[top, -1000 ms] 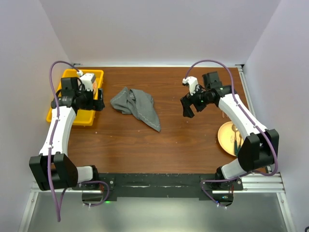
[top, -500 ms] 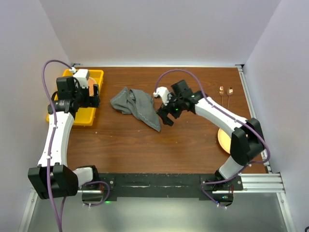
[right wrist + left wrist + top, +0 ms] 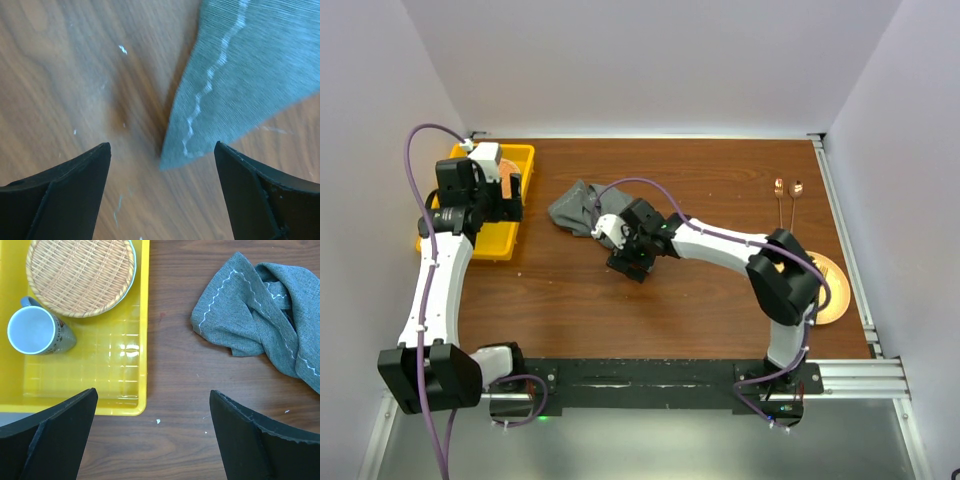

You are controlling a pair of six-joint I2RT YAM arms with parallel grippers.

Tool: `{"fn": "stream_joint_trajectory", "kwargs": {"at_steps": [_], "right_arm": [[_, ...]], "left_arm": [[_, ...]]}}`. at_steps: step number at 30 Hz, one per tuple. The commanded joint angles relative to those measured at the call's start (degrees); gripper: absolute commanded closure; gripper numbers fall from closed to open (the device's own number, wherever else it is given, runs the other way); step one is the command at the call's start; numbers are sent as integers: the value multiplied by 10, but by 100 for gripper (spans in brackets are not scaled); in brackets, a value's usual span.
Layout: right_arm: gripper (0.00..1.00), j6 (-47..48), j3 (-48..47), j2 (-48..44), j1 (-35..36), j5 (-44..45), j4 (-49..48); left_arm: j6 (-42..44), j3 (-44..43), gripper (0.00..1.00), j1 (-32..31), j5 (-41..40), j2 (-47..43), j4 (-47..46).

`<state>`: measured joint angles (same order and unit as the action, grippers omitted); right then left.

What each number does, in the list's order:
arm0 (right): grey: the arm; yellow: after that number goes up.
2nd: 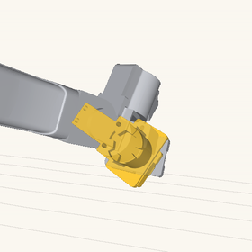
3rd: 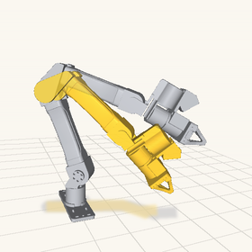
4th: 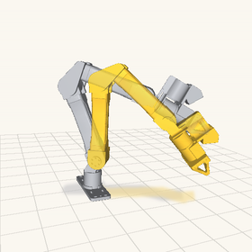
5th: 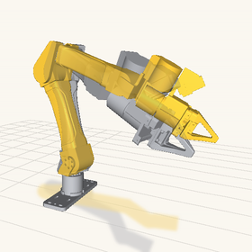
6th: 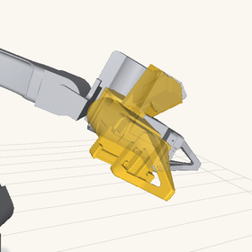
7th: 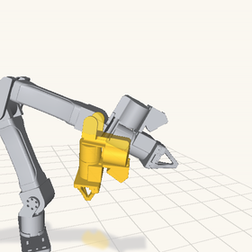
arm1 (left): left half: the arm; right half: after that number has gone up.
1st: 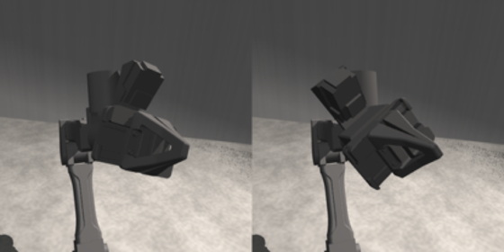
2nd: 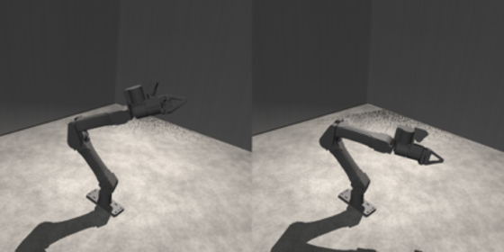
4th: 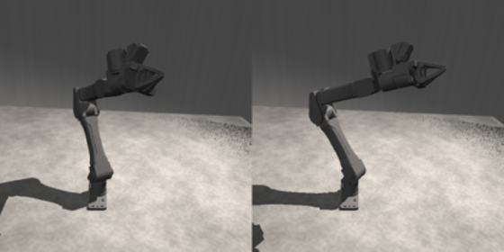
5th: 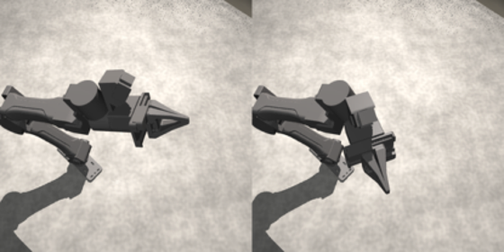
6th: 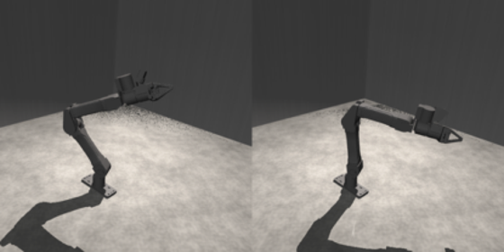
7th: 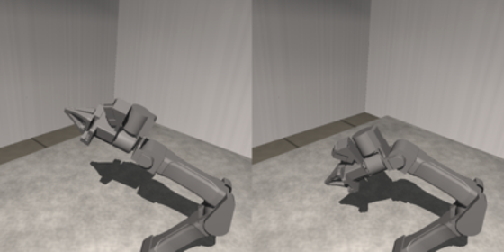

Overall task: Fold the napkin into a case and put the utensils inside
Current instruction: Pick up the crumpled napkin from the center of the board.

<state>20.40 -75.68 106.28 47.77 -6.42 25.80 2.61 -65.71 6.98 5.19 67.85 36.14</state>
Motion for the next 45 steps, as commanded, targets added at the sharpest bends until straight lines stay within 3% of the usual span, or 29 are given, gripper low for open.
{"fn": "stream_joint_trajectory", "kwargs": {"at_steps": [1, 4, 6, 9, 10, 11, 16, 24, 30, 40, 45], "right_arm": [[16, -13, -32, 31, 7, 49, -32], [23, -5, -30, 48, 7, 71, -45], [33, 0, -30, 53, 7, 100, -53], [63, 5, -38, 61, 7, 117, -45], [91, 5, -45, 60, 6, 114, -35], [100, 2, -73, 57, 7, 111, 2], [100, -16, -135, -13, -18, 66, 65], [100, -20, -152, -106, -116, -15, 131], [100, -42, -137, -131, -150, -18, 133], [100, -47, -134, -136, -176, -15, 132], [100, -48, -138, -132, -197, -18, 140]], "left_arm": [[6, 1, 0, -2, 1, -15, -14], [9, 1, 0, -3, 10, -17, -20], [12, 1, 0, -2, 12, -18, -24], [19, 8, 0, -2, 14, -21, -34], [21, 12, 0, -3, 17, -23, -45], [27, 22, 0, -3, 24, -25, -52], [120, 45, 0, -3, 140, -23, -113], [128, -56, 2, -34, 279, 163, -160], [136, -131, 9, -65, 302, 312, -190], [104, -278, 4, -110, 268, 515, -210], [99, -326, 12, -116, 273, 577, -201]]}}
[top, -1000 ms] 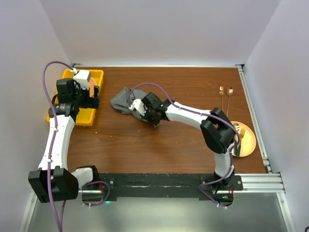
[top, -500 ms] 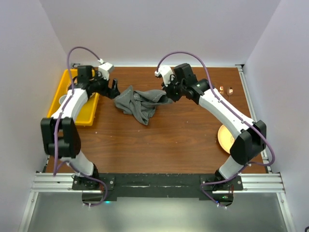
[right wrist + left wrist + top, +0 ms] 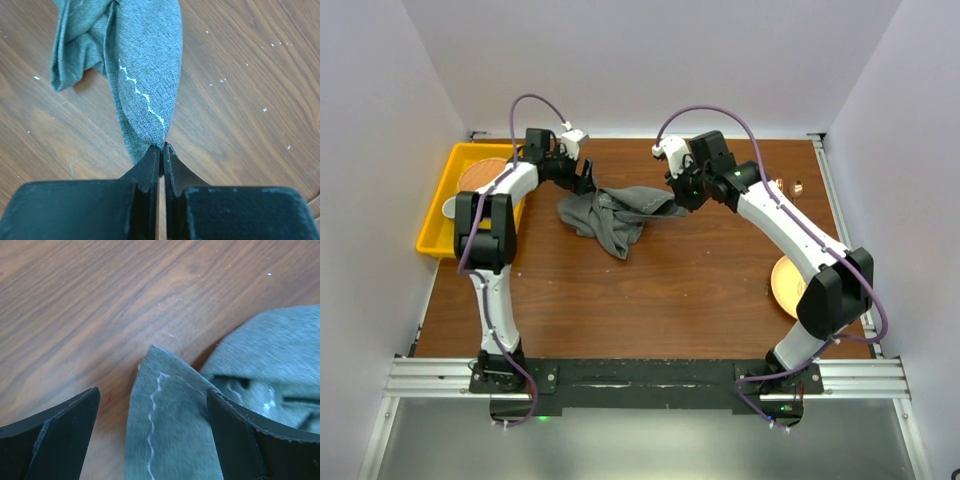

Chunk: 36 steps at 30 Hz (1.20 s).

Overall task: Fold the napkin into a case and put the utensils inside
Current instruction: Pick up the crumpled napkin from the center of the board.

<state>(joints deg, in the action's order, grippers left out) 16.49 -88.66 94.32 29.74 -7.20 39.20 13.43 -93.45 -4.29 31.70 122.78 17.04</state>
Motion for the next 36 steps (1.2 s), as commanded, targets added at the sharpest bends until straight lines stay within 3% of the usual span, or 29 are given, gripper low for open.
{"fn": "stream_joint_trajectory", "kwargs": {"at_steps": [1, 2, 4, 9, 12, 16, 20, 23, 25, 27, 29, 32, 34, 35, 36], "right_arm": [[100, -8, -12, -12, -24, -10, 7], [100, -8, -15, -7, -28, -11, 8], [100, -9, -24, -3, -38, -14, 8], [100, -8, -45, 14, -53, -14, 11], [100, -8, -69, 21, -64, -14, 13], [100, -4, -107, 33, -74, -7, 14], [100, 5, -138, 40, -78, 3, 17], [100, 11, -156, 39, -79, 3, 18], [100, 15, -158, 32, -78, -5, 18], [100, 20, -152, 30, -79, -11, 19], [100, 20, -150, 31, -79, -22, 25], [100, 14, -137, 31, -78, -30, 33], [100, 9, -130, 28, -78, -30, 33], [100, 7, -122, 26, -79, -30, 34], [100, 3, -120, 23, -78, -30, 35]], "left_arm": [[-10, -55, 18, -4, 19, 39, 4], [-7, -68, 29, -4, 34, 43, 14], [3, -77, 39, -4, 89, 43, 48], [47, -31, 97, -3, 193, -19, 90], [103, -13, 100, -2, 229, -73, 159], [221, 76, 100, -3, 231, -196, 244], [411, 185, 100, -5, 212, -312, 351], [558, 293, 100, -34, 134, -404, 452], [626, 383, 100, -51, 91, -474, 466], [609, 427, 100, -55, 67, -535, 423], [501, 427, 94, -53, 65, -552, 324], [336, 377, 64, -46, 83, -511, 201], [242, 308, 28, -45, 94, -428, 160], [215, 279, 25, -45, 98, -396, 132], [190, 215, 15, -44, 101, -325, 125]]}}
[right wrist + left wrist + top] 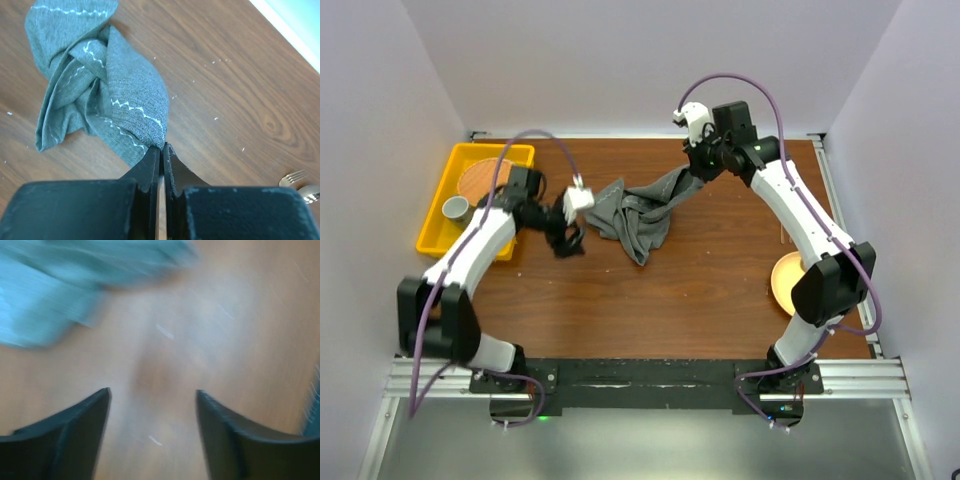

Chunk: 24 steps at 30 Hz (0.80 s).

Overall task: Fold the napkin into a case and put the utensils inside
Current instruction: Pick up the crumpled napkin from the center of the board.

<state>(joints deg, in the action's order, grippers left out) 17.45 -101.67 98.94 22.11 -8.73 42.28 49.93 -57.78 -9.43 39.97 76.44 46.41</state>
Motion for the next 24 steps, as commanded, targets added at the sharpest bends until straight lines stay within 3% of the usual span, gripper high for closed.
{"fn": "stream_joint_trajectory", "kwargs": {"at_steps": [1, 6, 9, 13, 17, 19, 20, 22, 23, 24], "right_arm": [[100, -8, 13, -24, -2, -15, 5], [100, -17, 35, -36, -1, -16, 3], [100, -21, 34, -36, -1, -15, 6], [100, -22, 28, -35, -1, -11, 11], [100, -20, 23, -36, -1, -5, 17], [100, -16, 22, -36, -1, -1, 20], [100, -15, 20, -34, -1, 2, 20], [100, -6, 18, -34, -2, 7, 19], [100, 0, 16, -31, -2, 13, 18], [100, 4, 16, -30, -2, 15, 18]], "left_arm": [[-215, -177, 12, 7, 20, 175, -171], [-294, -407, 8, 17, 56, 407, -157], [-316, -505, 10, 19, 71, 502, -142], [-320, -549, 14, 19, 79, 564, -145], [-317, -539, 18, 18, 86, 589, -156], [-315, -538, 25, 18, 98, 597, -148], [-312, -544, 28, 18, 115, 602, -133], [-286, -552, 60, 17, 153, 601, -89], [-275, -562, 90, 18, 164, 591, -74], [-252, -565, 99, 18, 172, 580, -56]]}}
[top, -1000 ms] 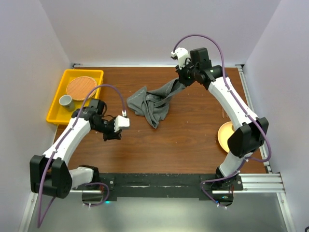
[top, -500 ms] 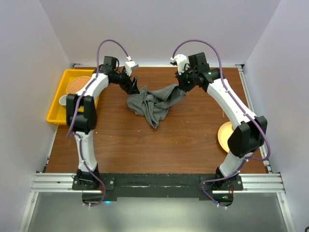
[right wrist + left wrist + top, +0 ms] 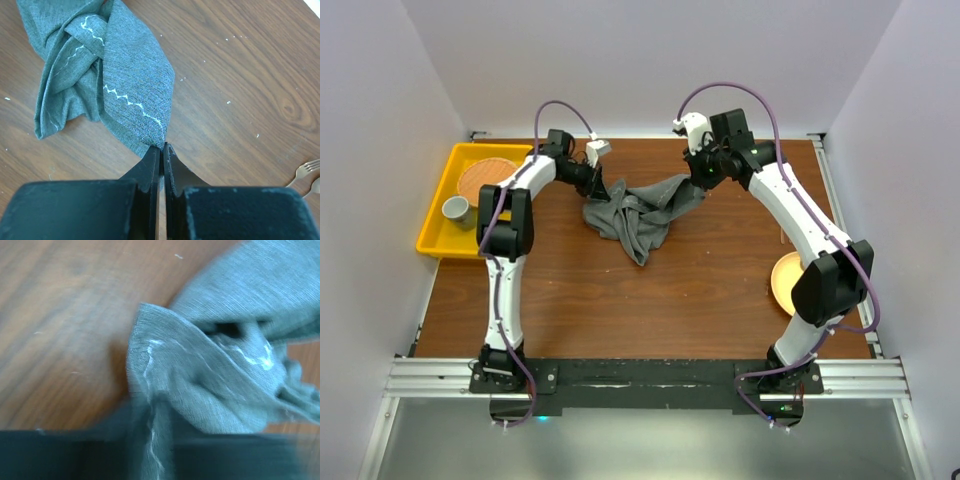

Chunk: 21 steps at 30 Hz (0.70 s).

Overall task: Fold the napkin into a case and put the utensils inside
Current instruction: Pick up the crumpled napkin from the center of the board.

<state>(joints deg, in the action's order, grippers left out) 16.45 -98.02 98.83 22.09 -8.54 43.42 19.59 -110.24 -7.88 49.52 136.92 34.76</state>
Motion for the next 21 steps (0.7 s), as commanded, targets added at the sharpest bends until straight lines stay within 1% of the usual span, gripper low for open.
{"fn": "stream_joint_trajectory", "kwargs": {"at_steps": [1, 2, 4, 5, 6, 7, 8, 9, 10, 11, 12, 13, 14, 15, 16, 18, 19, 20, 21], "right_arm": [[100, 16, -21, -27, -2, 15, 5], [100, 20, -21, -26, -1, 17, 4], [100, 22, -21, -21, -1, 20, -2], [100, 23, -22, -21, -1, 21, -4], [100, 22, -23, -18, -2, 22, -5], [100, 22, -24, -18, -2, 22, -7], [100, 22, -26, -16, -1, 22, -9], [100, 22, -28, -15, -2, 21, -9], [100, 22, -31, -15, -2, 21, -9], [100, 21, -32, -15, -2, 20, -9], [100, 21, -32, -16, -2, 19, -9], [100, 20, -32, -16, -1, 16, -9], [100, 19, -32, -16, -1, 15, -7], [100, 19, -32, -17, -1, 13, -6], [100, 18, -30, -18, -2, 11, -5], [100, 15, -23, -21, -2, 8, -6], [100, 14, -17, -20, -2, 5, -5], [100, 10, -15, -21, -1, 1, -7], [100, 9, -13, -21, -1, -2, -6]], "left_arm": [[66, -38, 100, 2, 90, -38, 92], [80, -19, 100, 2, 98, -81, 101], [129, 21, 100, 1, 106, -138, 119], [144, 74, 100, 1, 106, -201, 123], [184, 101, 100, 1, 103, -232, 130], [213, 126, 100, 0, 96, -262, 162], [246, 170, 100, -3, 90, -316, 184], [308, 193, 100, -11, 81, -342, 205], [336, 221, 100, -14, 67, -371, 241], [362, 279, 100, -18, 61, -422, 259], [406, 311, 100, -27, 56, -449, 272], [427, 345, 100, -34, 35, -476, 293], [449, 413, 100, -42, 20, -528, 299], [482, 451, 100, -63, 0, -555, 300], [494, 526, 100, -77, -42, -612, 290], [525, 597, 100, -113, -83, -673, 273], [535, 650, 100, -123, -116, -729, 256], [538, 670, 88, -130, -129, -754, 245], [530, 681, 81, -134, -140, -776, 232]]}}
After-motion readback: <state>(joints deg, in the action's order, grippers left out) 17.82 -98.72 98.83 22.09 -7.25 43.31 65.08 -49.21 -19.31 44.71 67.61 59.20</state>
